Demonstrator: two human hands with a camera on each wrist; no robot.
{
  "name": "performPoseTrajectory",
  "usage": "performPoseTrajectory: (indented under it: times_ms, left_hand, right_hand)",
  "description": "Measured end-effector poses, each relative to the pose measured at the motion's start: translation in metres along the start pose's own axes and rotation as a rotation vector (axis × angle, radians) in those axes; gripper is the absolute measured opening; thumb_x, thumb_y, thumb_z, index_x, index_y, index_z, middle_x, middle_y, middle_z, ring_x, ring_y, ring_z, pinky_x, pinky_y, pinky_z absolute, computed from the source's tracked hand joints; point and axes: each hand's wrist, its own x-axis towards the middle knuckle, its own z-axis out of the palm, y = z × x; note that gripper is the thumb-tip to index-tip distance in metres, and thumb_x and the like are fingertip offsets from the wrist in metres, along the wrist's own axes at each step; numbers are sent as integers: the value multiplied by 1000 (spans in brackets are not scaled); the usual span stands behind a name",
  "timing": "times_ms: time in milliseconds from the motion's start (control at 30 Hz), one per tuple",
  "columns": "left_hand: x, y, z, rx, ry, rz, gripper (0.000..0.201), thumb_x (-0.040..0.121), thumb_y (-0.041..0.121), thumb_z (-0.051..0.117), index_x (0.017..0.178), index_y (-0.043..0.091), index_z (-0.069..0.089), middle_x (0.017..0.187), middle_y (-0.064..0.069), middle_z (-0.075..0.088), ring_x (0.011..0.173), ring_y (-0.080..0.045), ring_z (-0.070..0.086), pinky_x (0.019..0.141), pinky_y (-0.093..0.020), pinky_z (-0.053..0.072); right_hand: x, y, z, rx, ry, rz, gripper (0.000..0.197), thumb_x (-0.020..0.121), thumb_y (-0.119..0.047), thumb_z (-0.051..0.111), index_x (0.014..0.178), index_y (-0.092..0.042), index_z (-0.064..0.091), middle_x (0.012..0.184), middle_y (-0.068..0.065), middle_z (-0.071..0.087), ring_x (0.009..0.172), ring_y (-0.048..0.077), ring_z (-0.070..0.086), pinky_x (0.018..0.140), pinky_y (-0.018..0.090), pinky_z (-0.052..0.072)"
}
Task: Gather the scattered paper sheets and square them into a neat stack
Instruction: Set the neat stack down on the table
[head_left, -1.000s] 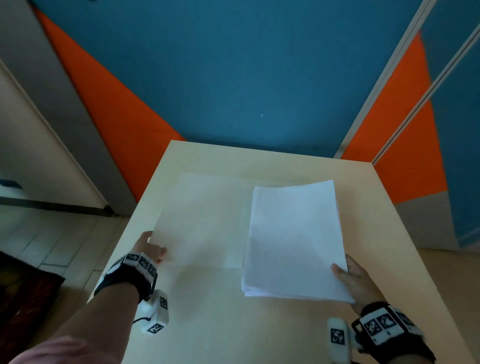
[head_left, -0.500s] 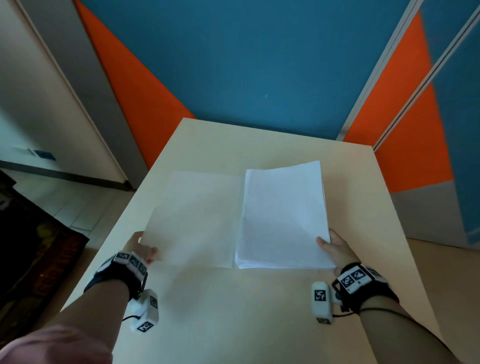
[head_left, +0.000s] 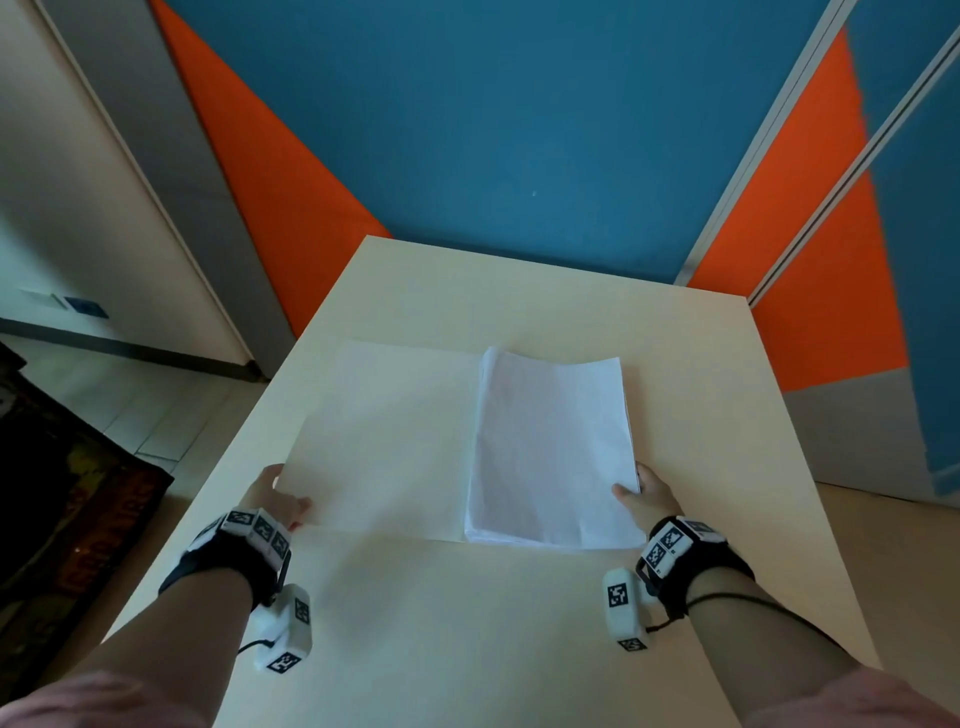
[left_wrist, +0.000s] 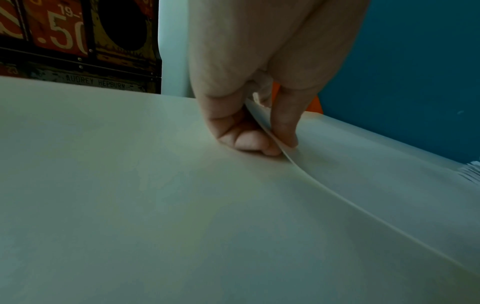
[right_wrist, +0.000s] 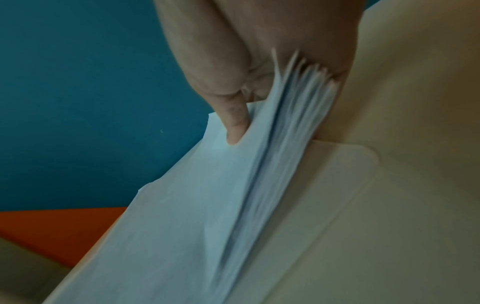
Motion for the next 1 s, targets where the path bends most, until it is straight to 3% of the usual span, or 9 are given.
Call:
performPoseTrajectory:
  times_ms: [200,300,467,533,633,767,833,933,1000]
  left_hand:
    - [-6,9,-4,20,51,30,59,82,-9,57,137,3,37,83,-21,57,58,-26,46,43,-22,47]
    - [-13,24,-18,-34,24,113,53,83,-7,57,132,3,40,116,-31,57,76,-30,52,78,-43,51]
    - [-75,79,-31,-385,-166,405,29,83,-12,50,93,15,54,101,-18,62,76,-24,57,71,-35,46]
    - [-106,100,-23,-411,-279,541,7,86,20,57,88,26,58,87,3,70,77,-16,62,67,-29,47]
    - [-124,118,5,-310,-464,622,58,63,83,44,96,40,64,103,12,70,91,-7,65,78,-27,50]
    - [-107,110,77,54,-502,592,47,95,49,28,134,28,43,134,6,50,121,-17,50,99,-32,37]
    - [-92,97,107,298,-459,599,43,99,35,32,141,29,34,142,-6,46,131,-22,44,106,-31,31]
    - [-74,78,130,485,-343,587,46,97,33,39,143,31,31,143,-10,45,133,-26,40,109,-32,26]
    - [-73,74,143,586,-284,614,48,95,35,43,142,37,30,149,-3,37,136,-25,33,112,-36,26]
  right_hand:
    - [2,1,3,-12,16,-14,38,90,-1,51,128,-4,51,126,15,60,106,25,57,87,25,38]
    - [-2,0,3,-7,23,-19,38,90,0,50,128,-3,51,125,14,60,111,27,57,87,24,37]
    - [-4,0,4,-17,12,-1,42,91,-4,50,133,-6,46,130,12,57,119,27,54,92,25,37]
    - [-2,2,4,-29,-1,8,46,91,-6,50,136,-8,44,133,10,55,121,27,52,98,29,38]
    - [0,5,3,-57,-27,6,50,91,-10,51,140,-12,39,138,9,52,126,26,49,105,34,36]
    - [0,4,3,-141,-31,-19,55,95,-14,46,147,-15,26,151,8,35,138,26,35,112,35,27]
    - [-1,3,3,-210,5,-37,52,98,-15,36,148,-18,21,148,12,38,125,30,48,104,35,34]
    - [2,4,5,-172,12,5,49,100,-18,27,148,-23,23,109,20,61,67,23,54,71,32,43]
    - [5,6,3,-48,-40,76,39,99,-19,34,138,-14,42,100,21,63,84,33,61,77,38,51]
